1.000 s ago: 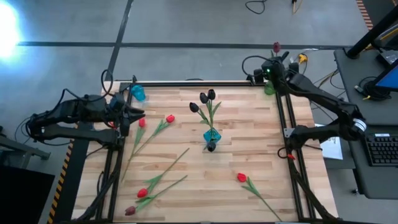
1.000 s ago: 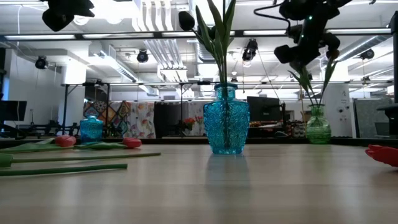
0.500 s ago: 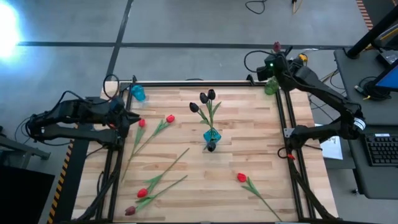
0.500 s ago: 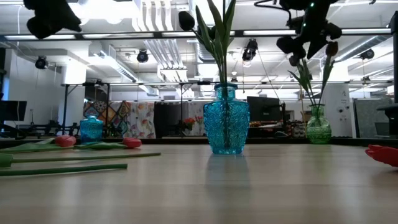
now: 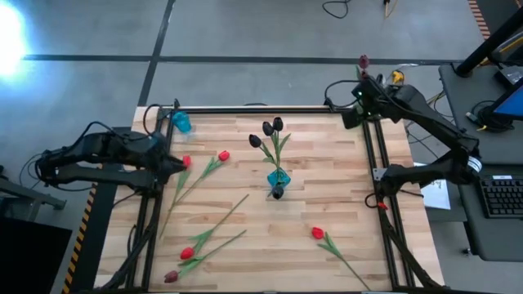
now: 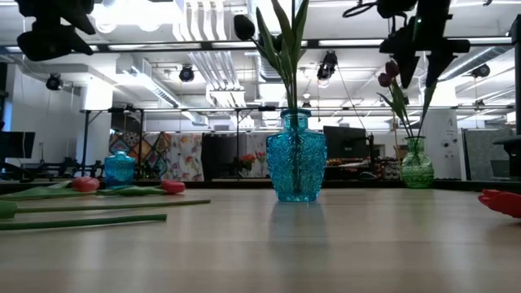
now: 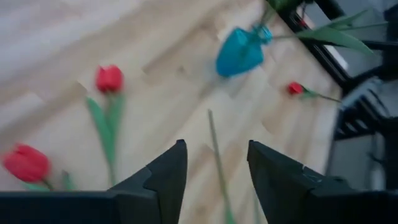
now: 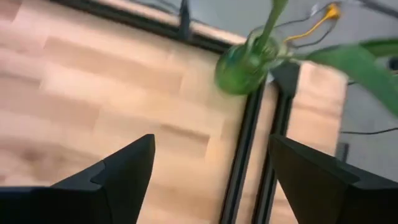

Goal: Sort flowers into vase by color
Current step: Put the dark red flower into the green vase

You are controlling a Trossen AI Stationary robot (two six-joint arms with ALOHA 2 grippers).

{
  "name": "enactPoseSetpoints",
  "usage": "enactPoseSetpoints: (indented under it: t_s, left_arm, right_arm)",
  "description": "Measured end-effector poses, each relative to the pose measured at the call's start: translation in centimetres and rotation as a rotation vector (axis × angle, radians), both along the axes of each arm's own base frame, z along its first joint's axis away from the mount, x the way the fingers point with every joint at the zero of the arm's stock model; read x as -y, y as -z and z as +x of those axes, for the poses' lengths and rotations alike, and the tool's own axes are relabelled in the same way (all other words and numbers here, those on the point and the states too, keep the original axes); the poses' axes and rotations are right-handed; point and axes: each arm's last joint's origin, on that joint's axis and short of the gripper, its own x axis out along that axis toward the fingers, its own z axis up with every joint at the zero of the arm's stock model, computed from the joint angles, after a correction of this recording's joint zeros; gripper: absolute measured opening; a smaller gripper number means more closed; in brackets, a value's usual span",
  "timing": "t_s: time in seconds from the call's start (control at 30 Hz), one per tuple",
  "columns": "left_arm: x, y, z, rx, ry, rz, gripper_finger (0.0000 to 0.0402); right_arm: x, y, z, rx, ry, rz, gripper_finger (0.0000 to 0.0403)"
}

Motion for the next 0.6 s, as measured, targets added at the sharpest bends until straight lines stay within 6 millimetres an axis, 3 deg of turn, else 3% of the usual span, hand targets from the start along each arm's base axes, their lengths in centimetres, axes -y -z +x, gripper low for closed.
enactPoseSetpoints:
  t_s: [0.33, 0.6]
  left_arm:
    - [1.4, 0.9, 2.0, -0.054, 0.064, -0.266, 0.0138]
    - [5.9, 2.8, 5.9, -0.024, 0.229, -0.427, 0.011]
  right_arm:
    - [-5.6, -3.6, -0.6, 0.276, -0.251, -0.193, 0.0291]
    - [-9.9, -4.4, 1.2, 0.434, -0.527, -0.185, 0.0272]
